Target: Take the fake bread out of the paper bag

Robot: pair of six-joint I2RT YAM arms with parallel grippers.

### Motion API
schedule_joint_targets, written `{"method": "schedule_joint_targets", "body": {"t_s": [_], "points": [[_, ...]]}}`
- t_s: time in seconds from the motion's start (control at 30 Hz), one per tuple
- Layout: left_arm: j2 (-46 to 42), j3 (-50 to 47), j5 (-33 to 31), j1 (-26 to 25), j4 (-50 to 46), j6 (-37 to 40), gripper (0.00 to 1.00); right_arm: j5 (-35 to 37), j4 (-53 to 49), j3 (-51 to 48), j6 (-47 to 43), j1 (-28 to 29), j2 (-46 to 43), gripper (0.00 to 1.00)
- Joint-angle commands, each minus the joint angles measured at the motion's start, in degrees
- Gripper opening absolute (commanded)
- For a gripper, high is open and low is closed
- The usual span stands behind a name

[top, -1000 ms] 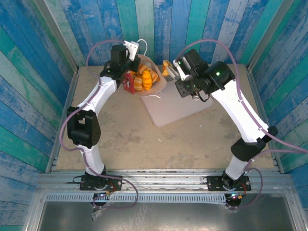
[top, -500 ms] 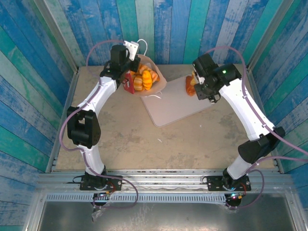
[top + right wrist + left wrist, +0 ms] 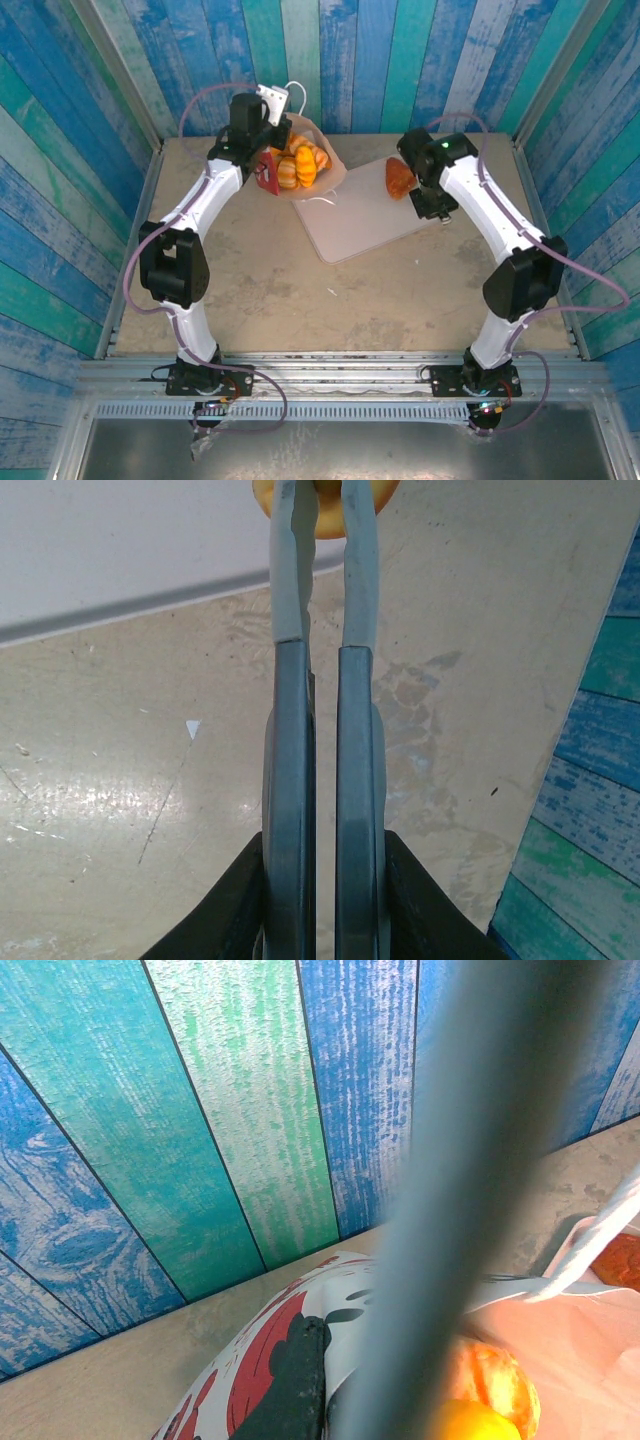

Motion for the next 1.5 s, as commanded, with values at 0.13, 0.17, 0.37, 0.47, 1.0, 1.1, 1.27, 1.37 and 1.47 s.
{"method": "schedule_joint_targets", "body": {"t_s": [0.13,0.17,0.37,0.47,1.0,1.1,1.27,1.37,1.47], "points": [[1.6,0.7,-0.1,-0.2,0.6,-0.9,0.00,-0.4,-2.2,1.8,2.6,0.1,2.6,0.21],[1.6,0.6,-0.1,-0.2,0.7,-0.9,0.00,-0.5,-2.7,2.1,3.0,0.2,3.1,0.21],[1.7,0.4,0.0,-0.2,0.9,-0.9,0.00,0.2,-4.7,3.6,4.1,0.0,5.8,0.23],[1.8,0.4,0.2,-0.2,1.1,-0.9,0.00,1.2,-5.8,5.0,4.9,0.0,7.4,0.23],[2.6,1.3,0.1,-0.2,0.8,-0.3,0.00,-0.7,-6.3,14.1,5.8,0.0,15.1,0.35],[2.7,1.4,-0.1,-0.2,0.7,-0.1,0.00,-1.7,-5.8,15.4,5.1,-0.1,15.9,0.38],[2.6,1.4,0.0,-0.2,0.7,0.1,0.00,-3.3,-5.0,16.9,4.2,-0.1,17.2,0.40],[2.9,1.8,0.2,-0.3,0.3,0.2,0.00,-3.9,-5.0,18.3,3.8,-0.1,18.1,0.41],[3.0,1.9,0.1,-0.2,0.2,0.3,0.00,-4.7,-5.2,19.4,3.6,-0.1,18.4,0.41]]}}
